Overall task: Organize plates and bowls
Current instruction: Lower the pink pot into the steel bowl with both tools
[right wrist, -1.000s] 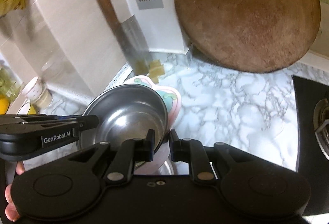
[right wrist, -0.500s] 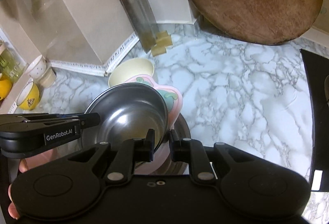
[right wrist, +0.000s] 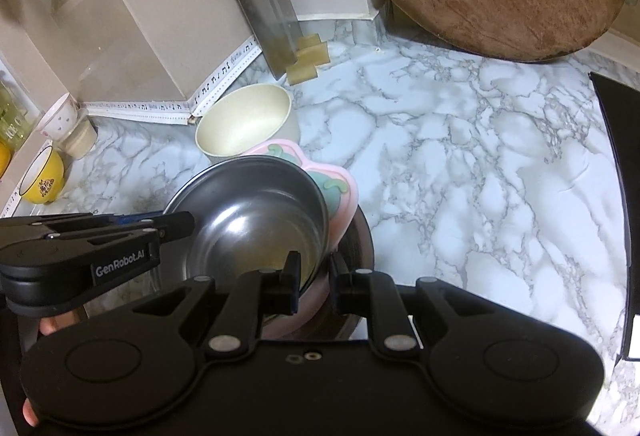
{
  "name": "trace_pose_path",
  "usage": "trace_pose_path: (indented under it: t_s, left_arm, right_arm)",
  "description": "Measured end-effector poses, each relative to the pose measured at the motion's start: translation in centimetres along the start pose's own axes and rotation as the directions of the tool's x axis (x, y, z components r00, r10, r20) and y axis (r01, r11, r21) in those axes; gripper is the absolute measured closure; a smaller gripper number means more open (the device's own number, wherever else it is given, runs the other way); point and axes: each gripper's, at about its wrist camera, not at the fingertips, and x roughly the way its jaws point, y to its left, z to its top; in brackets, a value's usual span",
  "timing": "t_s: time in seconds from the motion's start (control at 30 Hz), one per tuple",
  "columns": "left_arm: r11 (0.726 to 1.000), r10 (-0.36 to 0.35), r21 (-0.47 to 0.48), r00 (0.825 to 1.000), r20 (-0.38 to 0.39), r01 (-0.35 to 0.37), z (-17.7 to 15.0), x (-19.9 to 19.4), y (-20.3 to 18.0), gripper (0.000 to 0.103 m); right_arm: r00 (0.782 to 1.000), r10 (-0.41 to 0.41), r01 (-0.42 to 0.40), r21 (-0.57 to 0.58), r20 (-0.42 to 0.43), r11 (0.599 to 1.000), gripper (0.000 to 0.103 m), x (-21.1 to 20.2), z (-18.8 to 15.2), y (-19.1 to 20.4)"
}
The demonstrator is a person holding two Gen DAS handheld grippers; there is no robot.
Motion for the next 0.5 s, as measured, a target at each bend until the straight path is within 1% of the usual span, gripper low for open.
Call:
trace_pose_path:
  t_s: [0.23,0.5]
  left_arm:
    - [1.000,0.004,0.013,1.000,-0.014,-0.004,-0.2,0.8,0.2,0.093]
    - [1.000,-0.020,-0.007,0.999,-0.039,0.020,0.0,1.2,0.9,0.093]
  right_arm:
    - [1.000,0.000,0.000,-0.001,-0.007,1.000,0.087,0.4,-0.2,0.1]
    - [1.000,0.016,-0.016,0.016,-0.026,1.000,0.086,0.6,0.4,-0.1]
